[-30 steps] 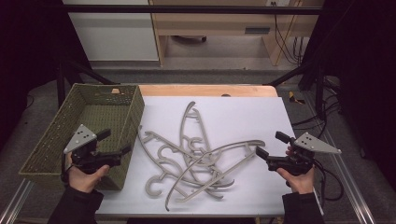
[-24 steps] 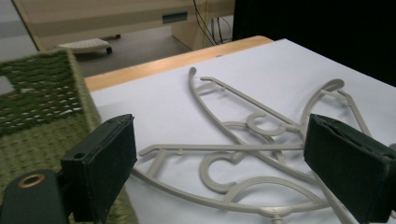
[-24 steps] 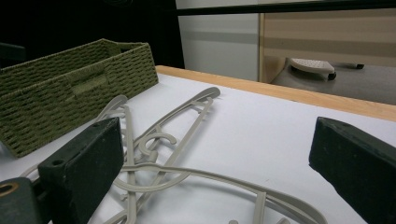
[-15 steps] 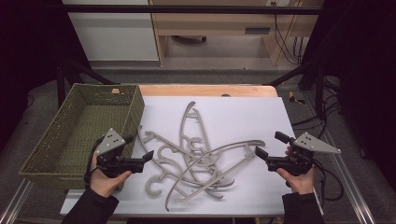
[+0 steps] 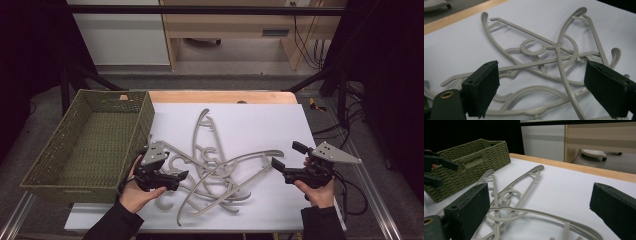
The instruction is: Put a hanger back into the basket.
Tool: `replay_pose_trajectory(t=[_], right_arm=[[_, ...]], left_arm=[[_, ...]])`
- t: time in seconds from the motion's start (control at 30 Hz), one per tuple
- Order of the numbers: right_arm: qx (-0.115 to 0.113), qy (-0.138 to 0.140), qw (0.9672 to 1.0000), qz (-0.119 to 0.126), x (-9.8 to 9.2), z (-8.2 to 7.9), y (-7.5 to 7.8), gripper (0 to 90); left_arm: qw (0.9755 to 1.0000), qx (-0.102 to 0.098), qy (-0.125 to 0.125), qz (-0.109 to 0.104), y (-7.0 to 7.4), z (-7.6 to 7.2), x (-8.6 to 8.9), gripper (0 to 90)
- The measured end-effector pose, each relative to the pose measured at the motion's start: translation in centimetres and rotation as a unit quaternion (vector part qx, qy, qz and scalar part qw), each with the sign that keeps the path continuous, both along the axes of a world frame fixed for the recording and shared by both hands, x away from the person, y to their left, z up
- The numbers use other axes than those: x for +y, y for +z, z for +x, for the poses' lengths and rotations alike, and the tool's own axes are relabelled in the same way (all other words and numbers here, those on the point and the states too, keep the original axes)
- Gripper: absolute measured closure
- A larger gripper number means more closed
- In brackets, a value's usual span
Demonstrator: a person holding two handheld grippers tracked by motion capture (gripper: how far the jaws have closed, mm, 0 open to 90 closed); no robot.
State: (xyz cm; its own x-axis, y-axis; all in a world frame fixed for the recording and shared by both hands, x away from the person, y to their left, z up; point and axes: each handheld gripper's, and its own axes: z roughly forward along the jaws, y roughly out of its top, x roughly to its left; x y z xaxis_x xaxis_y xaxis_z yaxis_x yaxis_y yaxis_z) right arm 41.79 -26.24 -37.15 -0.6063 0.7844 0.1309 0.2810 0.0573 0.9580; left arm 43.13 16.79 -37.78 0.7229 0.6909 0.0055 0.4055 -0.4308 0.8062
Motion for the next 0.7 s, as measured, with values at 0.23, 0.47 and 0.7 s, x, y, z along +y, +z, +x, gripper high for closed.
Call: replay_pose_trajectory(t=[0.23, 0.47, 0.7], right_arm=[[0.003, 0.001, 1.0, -0.003, 0.2, 0.1, -0.1, 2.8], [0.0, 0.001, 1.0, -0.003, 0.3, 0.0, 0.0, 3.0], [0.0, 0.002, 1.0, -0.006, 0.4, 0.0, 0.0, 2.9]], left_arm=[[0.9984, 0.034, -0.029, 0.036, -1.4, 0.9, -3.0, 13.4], [0.9948, 0.052, -0.045, 0.076, -3.2, 1.4, -5.6, 18.6], [0.9914, 0.077, -0.06, 0.087, -4.2, 2.2, -6.6, 31.4]])
